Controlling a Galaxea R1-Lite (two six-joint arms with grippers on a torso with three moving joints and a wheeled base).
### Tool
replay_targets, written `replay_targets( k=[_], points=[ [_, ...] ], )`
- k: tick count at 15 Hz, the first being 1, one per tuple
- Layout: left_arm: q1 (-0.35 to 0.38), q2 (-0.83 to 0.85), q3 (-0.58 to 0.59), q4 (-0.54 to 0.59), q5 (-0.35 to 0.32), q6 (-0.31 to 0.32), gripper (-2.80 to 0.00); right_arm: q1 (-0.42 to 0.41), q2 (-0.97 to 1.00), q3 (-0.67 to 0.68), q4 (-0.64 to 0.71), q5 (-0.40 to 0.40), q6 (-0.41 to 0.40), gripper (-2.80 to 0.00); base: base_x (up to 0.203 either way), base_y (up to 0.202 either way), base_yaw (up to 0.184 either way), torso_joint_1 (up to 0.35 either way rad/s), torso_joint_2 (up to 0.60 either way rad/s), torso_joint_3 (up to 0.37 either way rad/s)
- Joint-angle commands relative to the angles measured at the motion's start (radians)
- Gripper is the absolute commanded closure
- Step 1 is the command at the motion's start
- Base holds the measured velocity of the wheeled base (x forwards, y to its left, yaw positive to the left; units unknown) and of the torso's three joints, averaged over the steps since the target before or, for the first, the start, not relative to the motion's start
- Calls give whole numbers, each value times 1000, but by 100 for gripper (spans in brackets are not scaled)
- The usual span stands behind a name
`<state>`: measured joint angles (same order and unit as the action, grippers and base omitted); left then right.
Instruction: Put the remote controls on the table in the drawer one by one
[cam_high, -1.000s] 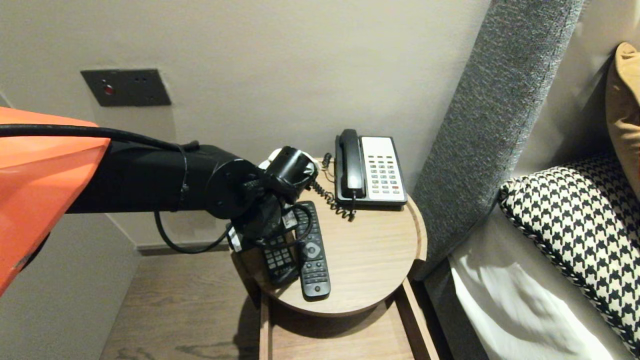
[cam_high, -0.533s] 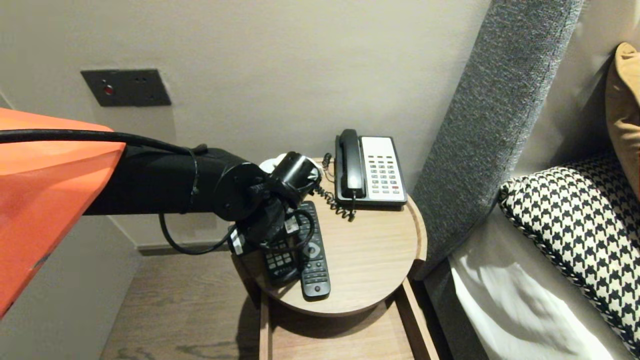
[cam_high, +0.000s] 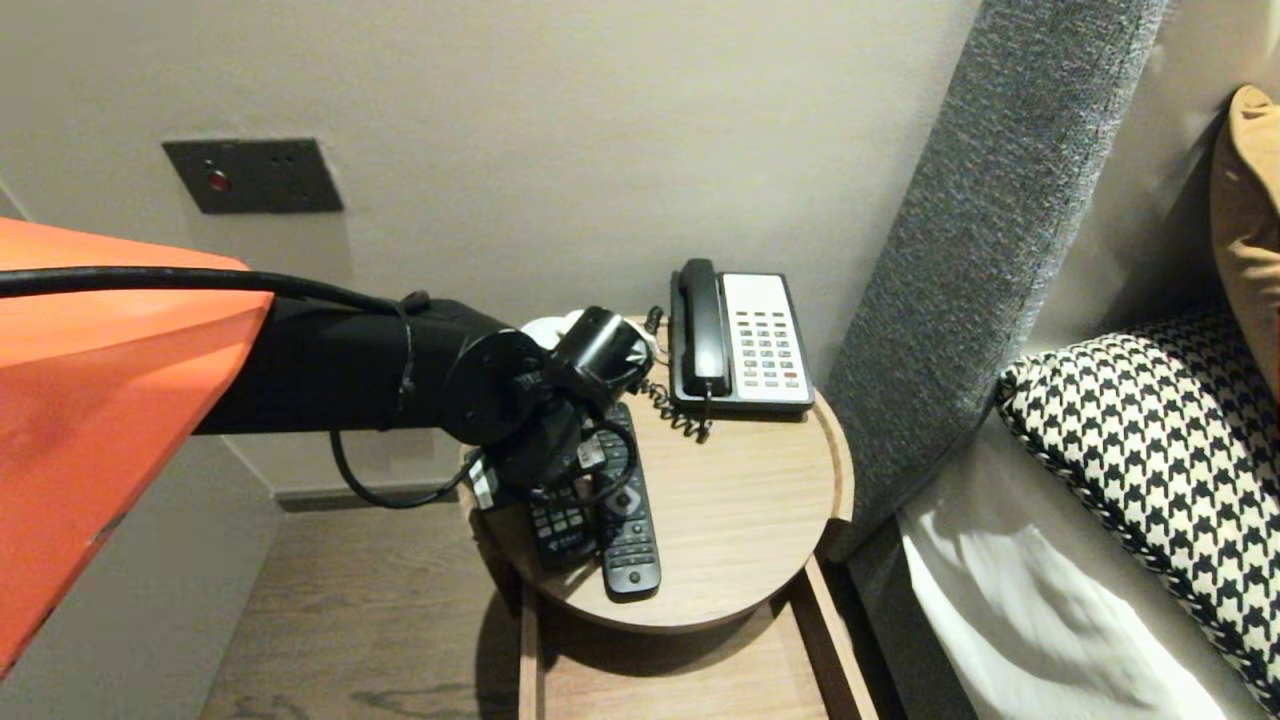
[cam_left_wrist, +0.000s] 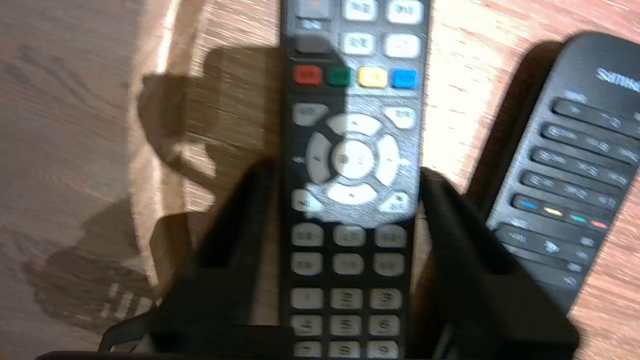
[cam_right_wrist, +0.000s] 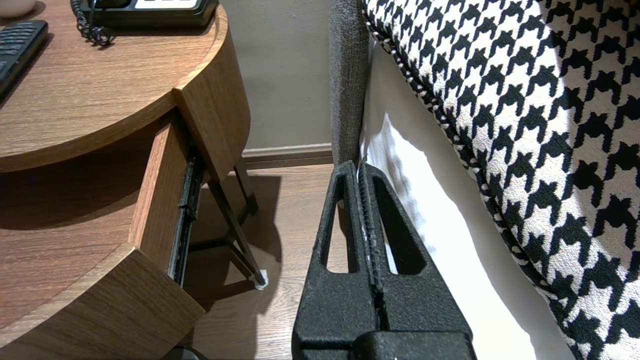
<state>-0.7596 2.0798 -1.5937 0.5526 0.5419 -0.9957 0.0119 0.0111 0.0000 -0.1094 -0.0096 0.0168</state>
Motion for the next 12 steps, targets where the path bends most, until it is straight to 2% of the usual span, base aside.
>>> replay_targets(
  k=[1, 7, 12],
  points=[
    [-4, 6, -6, 3, 3, -3, 0, 0, 0, 40, -1, 0, 0, 0, 0, 0, 0, 0, 0, 0],
    [-10, -30, -13, 1, 4, 18, 0, 0, 0, 40, -1, -1, 0, 0, 0, 0, 0, 0, 0, 0],
    [-10, -132, -5, 4, 0, 72, 0, 0, 0, 40, -1, 0, 0, 0, 0, 0, 0, 0, 0, 0]
  ],
)
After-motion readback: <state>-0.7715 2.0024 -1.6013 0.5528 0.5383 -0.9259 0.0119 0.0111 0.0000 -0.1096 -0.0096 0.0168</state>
